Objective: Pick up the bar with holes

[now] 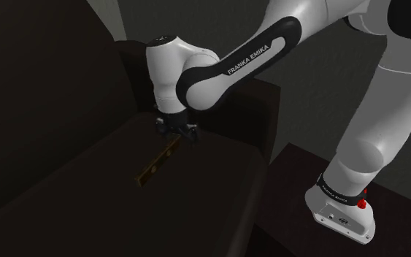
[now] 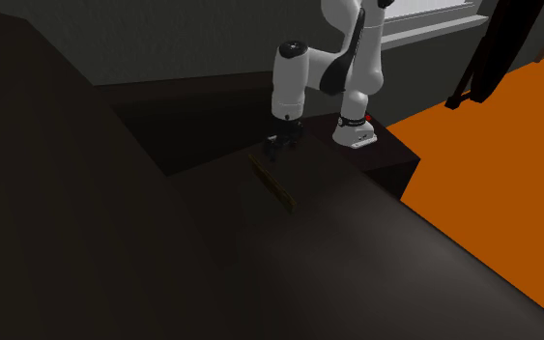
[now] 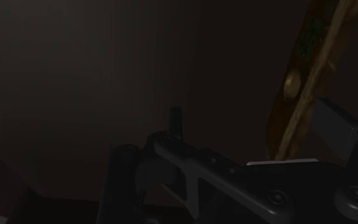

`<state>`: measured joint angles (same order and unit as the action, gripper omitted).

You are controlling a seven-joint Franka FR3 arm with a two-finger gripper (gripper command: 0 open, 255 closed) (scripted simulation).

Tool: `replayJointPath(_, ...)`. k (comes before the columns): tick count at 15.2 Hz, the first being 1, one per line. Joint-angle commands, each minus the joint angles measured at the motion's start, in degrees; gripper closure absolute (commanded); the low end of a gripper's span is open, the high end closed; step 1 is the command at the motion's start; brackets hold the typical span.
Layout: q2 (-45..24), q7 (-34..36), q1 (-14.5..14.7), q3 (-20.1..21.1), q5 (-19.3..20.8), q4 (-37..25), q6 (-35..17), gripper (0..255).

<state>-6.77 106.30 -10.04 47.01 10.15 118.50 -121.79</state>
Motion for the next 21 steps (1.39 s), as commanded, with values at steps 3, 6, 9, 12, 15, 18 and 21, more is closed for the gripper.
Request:
replayJointPath(3,-11.5,13.4,5.1,-2.9,9.6,-9.0,1.0,0)
replayJointPath(6,-16.2,17.9,8.0,-5.2,12.7,-13.1,1.3,0)
replayJointPath(9,-17.4,18.7,8.5,-5.8,13.8,-12.3,-0.4,0)
replayJointPath(12,-18.7,19.5,9.0,-6.5,15.0,-11.6,-2.1,0)
replayJointPath(15,-18.8,19.6,9.0,-6.7,15.2,-11.3,-2.5,255)
replayJointPath(18,-18.7,19.6,8.9,-6.6,15.1,-11.2,-2.5,255)
replayJointPath(21,-18.8,19.6,8.9,-6.6,15.1,-11.2,-2.5,255)
